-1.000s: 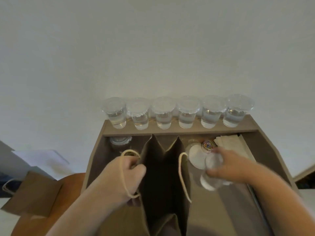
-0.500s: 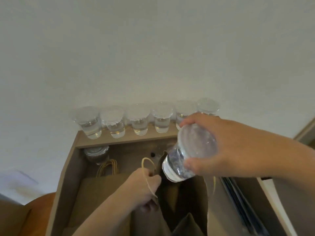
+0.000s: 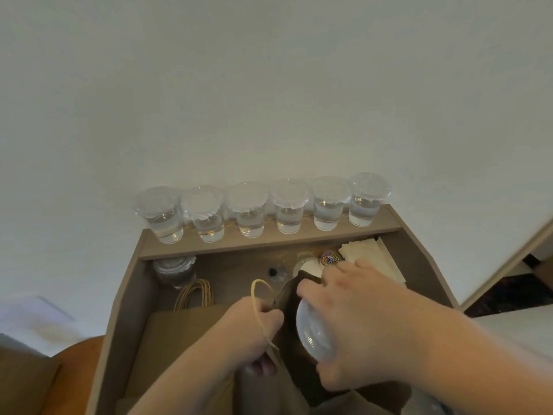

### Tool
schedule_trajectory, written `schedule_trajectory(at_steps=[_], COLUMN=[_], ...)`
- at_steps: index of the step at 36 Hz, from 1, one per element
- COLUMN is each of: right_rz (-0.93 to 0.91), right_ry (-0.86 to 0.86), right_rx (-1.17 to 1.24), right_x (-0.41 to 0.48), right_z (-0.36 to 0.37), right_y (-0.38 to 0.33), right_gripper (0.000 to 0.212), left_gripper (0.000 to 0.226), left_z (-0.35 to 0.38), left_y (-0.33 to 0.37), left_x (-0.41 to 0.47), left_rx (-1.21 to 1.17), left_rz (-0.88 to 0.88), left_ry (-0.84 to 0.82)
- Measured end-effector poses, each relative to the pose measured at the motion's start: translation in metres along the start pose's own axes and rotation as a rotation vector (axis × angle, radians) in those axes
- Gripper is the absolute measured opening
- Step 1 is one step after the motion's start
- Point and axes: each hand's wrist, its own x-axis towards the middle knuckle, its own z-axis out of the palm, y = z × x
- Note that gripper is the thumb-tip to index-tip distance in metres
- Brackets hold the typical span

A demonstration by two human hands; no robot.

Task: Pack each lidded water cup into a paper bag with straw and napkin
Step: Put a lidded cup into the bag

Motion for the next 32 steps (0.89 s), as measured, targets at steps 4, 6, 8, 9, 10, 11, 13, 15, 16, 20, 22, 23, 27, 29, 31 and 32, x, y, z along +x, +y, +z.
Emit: schedule_trajectory(at_steps=[4,6,8,9,10,11,13,15,16,20,22,23,27,29,31,32], right_rz=[-0.033,-0.028,0.012,0.035,0.047,0.050,0.061,0.087,0.089,0.033,0.016,0.010,-0.009,-0.031,-0.022,0.001], right_ry=[-0.149,-0.219,-0.293,-0.330,-0.370,-0.412,-0.460,-0.476,-0.487,-0.463,-0.444,-0.419,-0.167,0.004,0.136,0.209], right_rx=[0.002,0.003,0.012,0.022,0.018,-0.003,-0.065,-0.100,-0.120,-0.188,-0.197,-0.197,-0.102,-0.067,-0.033,-0.021], right_x=[0.018,0.030,0.042,0.049,0.055,0.062,0.075,0.087,0.092,0.099,0.094,0.089,0.052,0.028,0.002,-0.011], right_z=[0.011,0.018,0.027,0.032,0.038,0.045,0.061,0.077,0.083,0.091,0.087,0.082,0.046,0.028,0.015,0.011], right_y=[-0.004,-0.006,-0.008,-0.010,-0.012,-0.013,-0.015,-0.014,-0.013,-0.008,-0.008,-0.008,-0.006,0.000,0.010,0.017], right_gripper=[0.086,0.089,0.088,0.085,0.082,0.077,0.069,0.068,0.070,0.078,0.082,0.078,0.045,0.029,0.024,0.028], left_gripper=[0.025,0.020,0.020,0.021,0.022,0.022,0.020,0.019,0.019,0.021,0.023,0.024,0.025,0.028,0.029,0.027], left_z=[0.000,0.001,0.003,0.004,0.006,0.008,0.011,0.012,0.012,0.014,0.014,0.013,0.007,0.002,-0.003,-0.005], left_y=[-0.003,-0.003,-0.004,-0.004,-0.005,-0.006,-0.009,-0.012,-0.013,-0.017,-0.019,-0.020,-0.022,-0.023,-0.027,-0.030], left_x=[0.003,0.003,0.004,0.005,0.006,0.007,0.008,0.007,0.007,0.009,0.011,0.012,0.014,0.013,0.011,0.010], left_rx=[0.026,0.040,0.015,0.018,0.027,0.036,0.046,0.045,0.047,0.057,0.076,0.083,0.058,0.084,0.101,0.095], left_rz=[-0.037,0.009,0.024,0.026,0.030,0.038,0.069,0.087,0.088,0.117,0.122,0.120,0.117,0.130,0.138,0.140], left_ry=[-0.008,0.006,0.017,0.018,0.019,0.023,0.036,0.040,0.035,0.038,0.037,0.031,0.007,0.003,0.025,0.044])
